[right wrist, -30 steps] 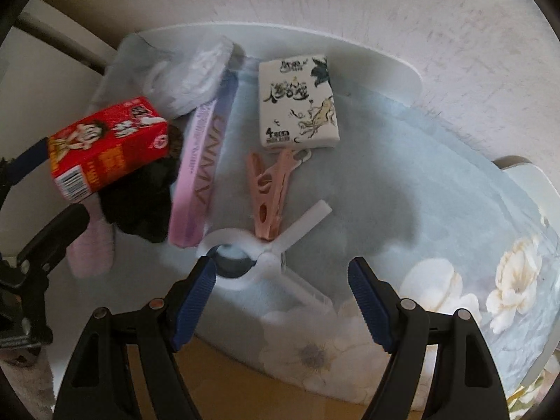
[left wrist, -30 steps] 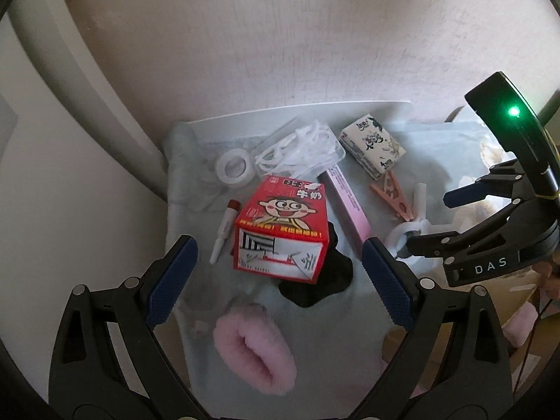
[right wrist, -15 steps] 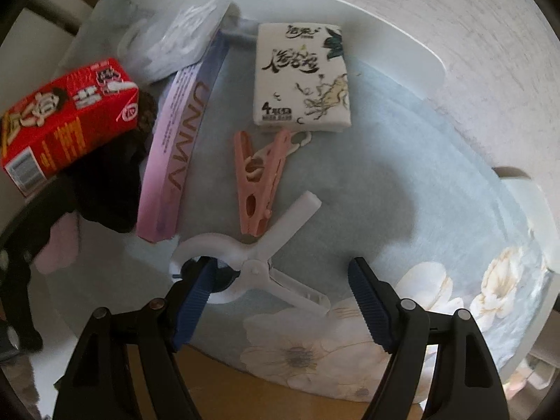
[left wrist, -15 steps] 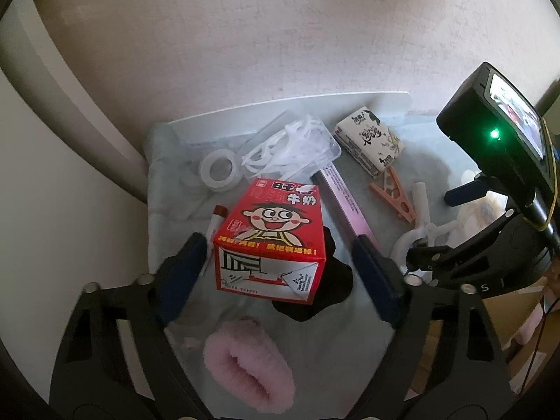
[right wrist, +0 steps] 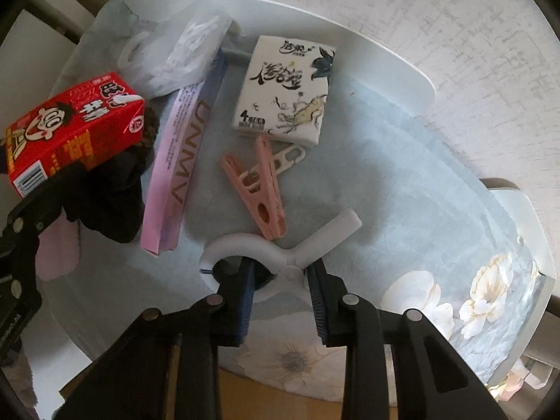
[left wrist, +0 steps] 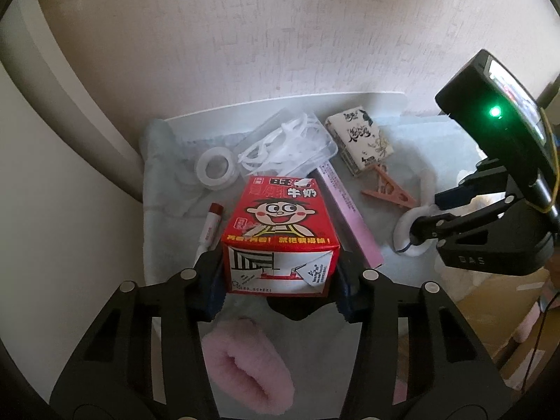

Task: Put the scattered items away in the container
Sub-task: 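Grasp the red milk carton with the left tool while the right tool grasps the white clip, then lift the red carton and white clip and carry both over the box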

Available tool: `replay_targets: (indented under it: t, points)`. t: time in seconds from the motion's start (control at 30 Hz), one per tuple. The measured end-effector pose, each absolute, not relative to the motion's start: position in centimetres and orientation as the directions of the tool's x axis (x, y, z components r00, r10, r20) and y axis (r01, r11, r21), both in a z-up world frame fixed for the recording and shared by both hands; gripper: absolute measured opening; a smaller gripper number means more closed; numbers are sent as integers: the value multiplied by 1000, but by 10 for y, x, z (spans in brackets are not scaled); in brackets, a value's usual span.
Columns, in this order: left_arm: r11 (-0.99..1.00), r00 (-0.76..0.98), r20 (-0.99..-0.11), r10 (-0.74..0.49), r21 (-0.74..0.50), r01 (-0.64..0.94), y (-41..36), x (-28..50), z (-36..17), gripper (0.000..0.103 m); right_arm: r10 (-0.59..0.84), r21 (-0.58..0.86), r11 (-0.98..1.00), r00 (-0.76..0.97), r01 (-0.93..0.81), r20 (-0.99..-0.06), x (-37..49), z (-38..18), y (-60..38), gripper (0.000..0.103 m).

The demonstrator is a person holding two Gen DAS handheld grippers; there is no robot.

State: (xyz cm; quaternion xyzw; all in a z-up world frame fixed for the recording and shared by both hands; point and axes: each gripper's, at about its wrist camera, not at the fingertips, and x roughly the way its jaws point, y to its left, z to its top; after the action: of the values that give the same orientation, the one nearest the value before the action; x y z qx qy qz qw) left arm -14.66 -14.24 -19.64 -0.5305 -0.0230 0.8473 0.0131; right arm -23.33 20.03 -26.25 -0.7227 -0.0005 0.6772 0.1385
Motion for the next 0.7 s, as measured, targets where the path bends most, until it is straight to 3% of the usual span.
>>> replay_targets:
  t: [0.2, 0.7]
  points:
    - [-995, -451, -890, 73, -98, 32, -151, -144, -190, 45, 169, -180, -963, 73, -200, -983, -230, -257, 193, 27]
    - [-997, -488, -871, 52, -77, 31, -147, -136, -162, 45, 132, -136, -969, 32, -205, -991, -219, -227, 161, 25]
